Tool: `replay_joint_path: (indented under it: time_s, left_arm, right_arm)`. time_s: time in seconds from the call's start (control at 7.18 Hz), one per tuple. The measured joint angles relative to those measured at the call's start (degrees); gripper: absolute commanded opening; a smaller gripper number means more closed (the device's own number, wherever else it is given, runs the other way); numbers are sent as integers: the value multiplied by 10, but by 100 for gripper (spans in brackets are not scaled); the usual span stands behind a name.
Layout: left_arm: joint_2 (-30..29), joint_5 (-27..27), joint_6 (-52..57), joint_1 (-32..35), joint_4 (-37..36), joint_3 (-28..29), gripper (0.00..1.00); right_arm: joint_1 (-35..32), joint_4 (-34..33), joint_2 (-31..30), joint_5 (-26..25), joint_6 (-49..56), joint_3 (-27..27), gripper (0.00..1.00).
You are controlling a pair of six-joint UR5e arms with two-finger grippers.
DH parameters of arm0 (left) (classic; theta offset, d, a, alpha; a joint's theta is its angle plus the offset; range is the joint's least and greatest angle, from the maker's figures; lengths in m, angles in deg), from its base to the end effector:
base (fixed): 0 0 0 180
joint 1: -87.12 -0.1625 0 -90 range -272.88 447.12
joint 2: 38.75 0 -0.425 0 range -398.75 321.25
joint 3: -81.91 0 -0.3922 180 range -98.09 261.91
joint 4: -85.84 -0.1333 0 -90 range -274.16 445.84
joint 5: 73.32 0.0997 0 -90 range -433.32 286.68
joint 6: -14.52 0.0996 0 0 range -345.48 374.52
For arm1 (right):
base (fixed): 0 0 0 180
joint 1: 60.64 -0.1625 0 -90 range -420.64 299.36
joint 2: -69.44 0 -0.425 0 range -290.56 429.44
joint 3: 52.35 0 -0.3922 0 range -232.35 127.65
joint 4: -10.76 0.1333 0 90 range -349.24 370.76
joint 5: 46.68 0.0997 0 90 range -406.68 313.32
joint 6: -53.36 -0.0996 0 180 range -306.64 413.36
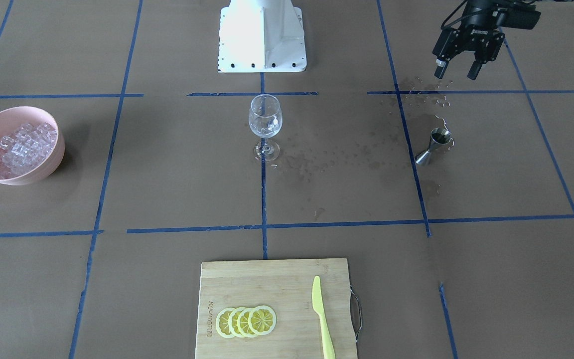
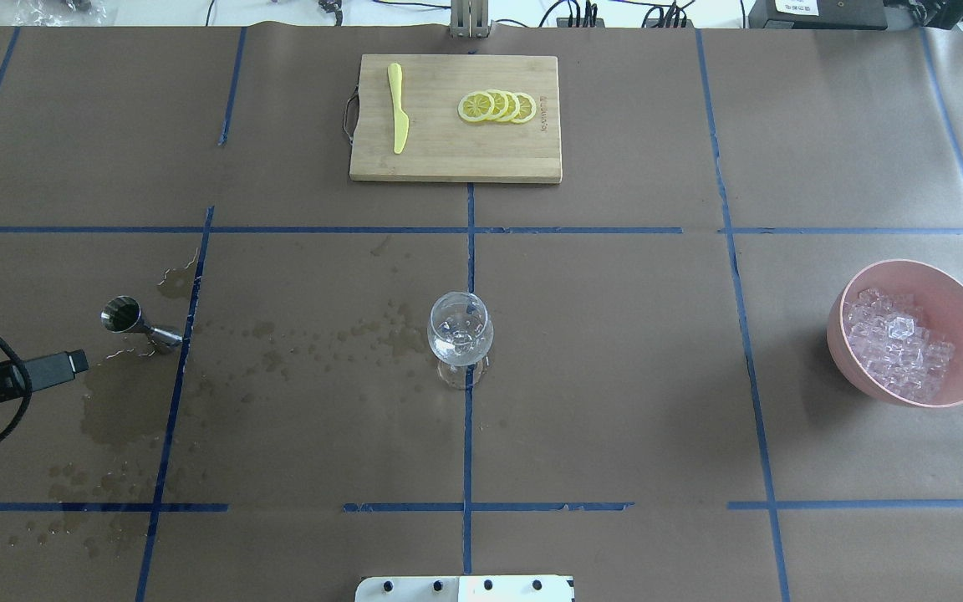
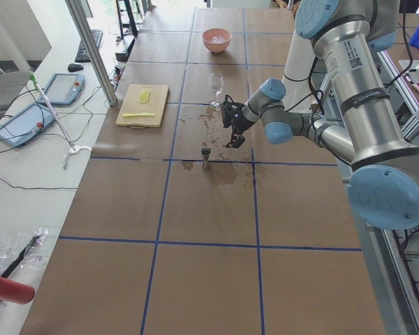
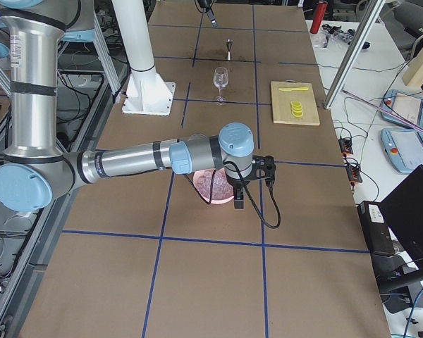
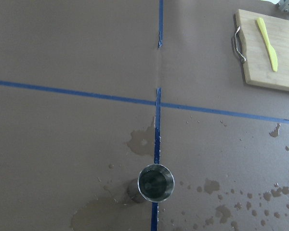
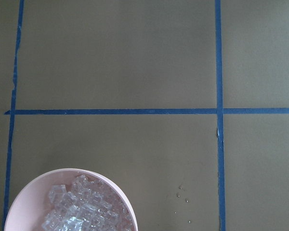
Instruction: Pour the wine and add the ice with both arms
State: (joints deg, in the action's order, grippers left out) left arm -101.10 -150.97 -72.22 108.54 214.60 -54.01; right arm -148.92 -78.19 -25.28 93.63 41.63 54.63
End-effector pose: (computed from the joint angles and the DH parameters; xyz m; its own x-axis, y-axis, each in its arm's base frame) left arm 0.2331 -0.2575 0.3853 0.5356 -0.1504 -0.8310 0.4941 0.8538 0.1639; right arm 0.0428 -0.4614 0.5417 0.6257 0.0056 0.7800 -0.1001 0.9923 0.0732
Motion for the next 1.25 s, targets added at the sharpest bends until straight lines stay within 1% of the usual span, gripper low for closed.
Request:
replay_joint_path:
  time_s: [0.14, 0.28, 0.42, 0.56, 0.84, 1.11, 1.25]
  left_arm:
    - [12, 73, -47, -54, -14, 0, 99]
    - [15, 138, -91, -101, -45, 2, 99]
    - [9, 199, -128, -138, -76, 9, 99]
    - [-5, 252, -148, -159, -94, 29, 99]
    - [-54, 345, -169, -174, -103, 101, 99]
    - [-110, 428, -173, -183, -106, 179, 98]
    - [-138, 461, -172, -184, -109, 218, 98]
  right_arm:
    - [1, -1, 3, 8, -25, 7, 100]
    - [7, -3, 7, 13, -72, 23, 100]
    - [24, -3, 10, 14, -127, 46, 100]
    - [44, -4, 14, 12, -166, 63, 100]
    - [76, -18, 38, 9, -206, 75, 100]
    - [89, -52, 70, 8, -216, 76, 100]
    - [92, -60, 77, 6, -217, 76, 100]
